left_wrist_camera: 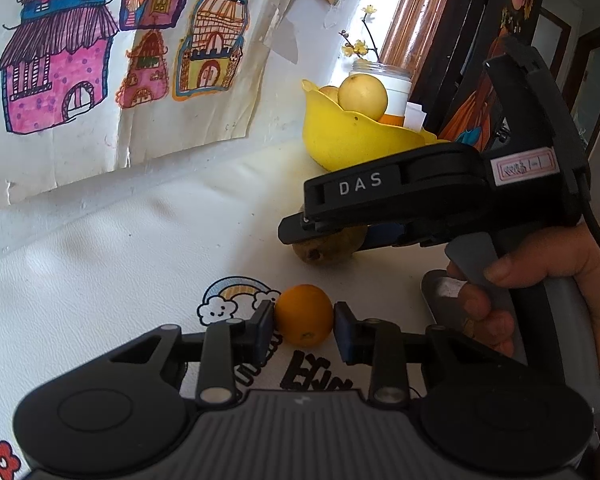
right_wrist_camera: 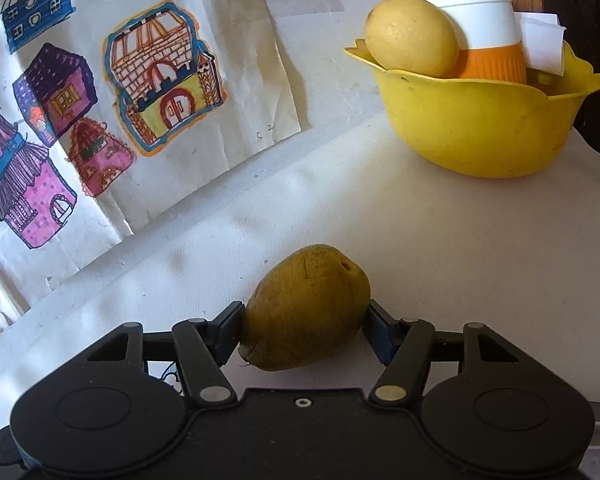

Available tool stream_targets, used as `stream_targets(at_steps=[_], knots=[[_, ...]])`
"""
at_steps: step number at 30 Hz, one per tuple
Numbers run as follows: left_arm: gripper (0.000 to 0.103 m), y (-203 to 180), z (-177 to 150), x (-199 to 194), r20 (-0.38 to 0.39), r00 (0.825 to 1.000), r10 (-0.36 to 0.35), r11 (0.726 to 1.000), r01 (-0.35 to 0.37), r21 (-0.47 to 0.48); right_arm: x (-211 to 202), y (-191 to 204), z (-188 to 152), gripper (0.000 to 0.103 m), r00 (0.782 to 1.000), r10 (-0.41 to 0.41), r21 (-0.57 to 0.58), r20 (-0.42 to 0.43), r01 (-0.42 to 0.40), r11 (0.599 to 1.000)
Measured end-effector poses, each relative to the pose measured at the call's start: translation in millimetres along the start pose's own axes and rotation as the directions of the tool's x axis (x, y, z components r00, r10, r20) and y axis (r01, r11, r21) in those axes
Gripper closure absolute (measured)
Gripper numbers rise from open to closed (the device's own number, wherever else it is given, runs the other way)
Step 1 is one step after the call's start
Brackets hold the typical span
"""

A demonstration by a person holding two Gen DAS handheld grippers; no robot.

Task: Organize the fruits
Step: 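Carry the orange in left tool over the tray while right tool carries the pear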

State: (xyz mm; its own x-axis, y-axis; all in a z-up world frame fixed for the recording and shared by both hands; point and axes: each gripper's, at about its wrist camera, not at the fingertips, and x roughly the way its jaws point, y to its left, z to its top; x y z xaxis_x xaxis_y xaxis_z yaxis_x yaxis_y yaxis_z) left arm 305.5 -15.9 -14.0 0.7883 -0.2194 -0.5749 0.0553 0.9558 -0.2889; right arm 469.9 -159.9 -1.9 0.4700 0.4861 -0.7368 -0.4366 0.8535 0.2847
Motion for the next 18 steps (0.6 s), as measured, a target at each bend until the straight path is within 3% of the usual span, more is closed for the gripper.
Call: stream_targets(at_steps=[18], knots=[[0.068, -5.7, -1.1, -6.0, -0.016, 0.999, 0.044, 0.999, -0.044, 0.019, -20.6, -21.6, -16.7, 0.039, 0.996, 0.092, 0.142, -0.001, -0.091, 0.986]])
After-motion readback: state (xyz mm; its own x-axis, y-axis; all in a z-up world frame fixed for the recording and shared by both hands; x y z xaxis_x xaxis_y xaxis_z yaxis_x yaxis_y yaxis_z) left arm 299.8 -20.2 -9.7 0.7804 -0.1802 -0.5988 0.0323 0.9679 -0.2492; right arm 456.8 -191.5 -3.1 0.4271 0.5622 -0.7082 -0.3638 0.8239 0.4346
